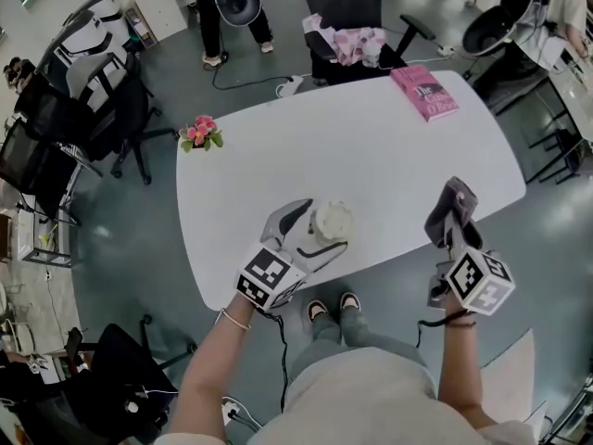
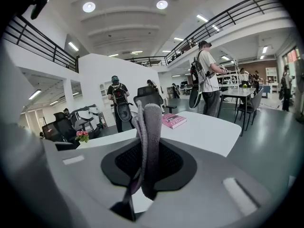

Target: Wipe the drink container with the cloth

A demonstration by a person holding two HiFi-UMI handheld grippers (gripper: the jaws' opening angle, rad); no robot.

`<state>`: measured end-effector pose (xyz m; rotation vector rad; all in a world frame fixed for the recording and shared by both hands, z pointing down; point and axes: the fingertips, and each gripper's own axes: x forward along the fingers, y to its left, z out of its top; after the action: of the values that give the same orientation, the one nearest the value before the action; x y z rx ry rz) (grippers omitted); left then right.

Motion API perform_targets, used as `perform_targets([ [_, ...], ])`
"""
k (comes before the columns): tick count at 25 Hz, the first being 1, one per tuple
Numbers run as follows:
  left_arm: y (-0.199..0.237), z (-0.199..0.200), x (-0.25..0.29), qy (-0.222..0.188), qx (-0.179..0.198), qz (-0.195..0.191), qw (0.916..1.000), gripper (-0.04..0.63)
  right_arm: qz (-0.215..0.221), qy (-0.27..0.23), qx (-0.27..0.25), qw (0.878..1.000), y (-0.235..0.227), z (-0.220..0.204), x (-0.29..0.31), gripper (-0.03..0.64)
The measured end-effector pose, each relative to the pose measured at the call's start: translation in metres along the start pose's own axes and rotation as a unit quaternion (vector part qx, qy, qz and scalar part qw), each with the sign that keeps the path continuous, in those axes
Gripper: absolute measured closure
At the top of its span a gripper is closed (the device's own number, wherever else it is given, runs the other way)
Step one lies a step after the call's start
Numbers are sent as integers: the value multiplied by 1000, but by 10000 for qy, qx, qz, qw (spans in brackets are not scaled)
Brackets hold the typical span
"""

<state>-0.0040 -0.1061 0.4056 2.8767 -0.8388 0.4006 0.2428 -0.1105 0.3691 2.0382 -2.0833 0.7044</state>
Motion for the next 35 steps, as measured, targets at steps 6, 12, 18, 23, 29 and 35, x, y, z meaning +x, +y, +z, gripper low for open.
perform_targets([
  [6,0,-10,6,104,1,-91,9999,172,-75,68,17,9999,-3,-6,-2,549],
  [12,0,-16,5,103,-49,-330,9994,212,14,153,-62,9999,8,-11,0,549],
  [18,-1,-20,7,205,45,-581,9981,235,113,289,-101,9995,14,-20,4,549],
  [23,0,-18,7,141,65,-592,9981,236,210,358,-165,9990,20,-24,7,549],
  [29,-1,-20,5,51,66,-563,9984,239,331,408,-186,9984,27,-27,7,549],
  [35,0,-21,6,24,70,-545,9985,242,565,408,-273,9972,36,-25,7,549],
])
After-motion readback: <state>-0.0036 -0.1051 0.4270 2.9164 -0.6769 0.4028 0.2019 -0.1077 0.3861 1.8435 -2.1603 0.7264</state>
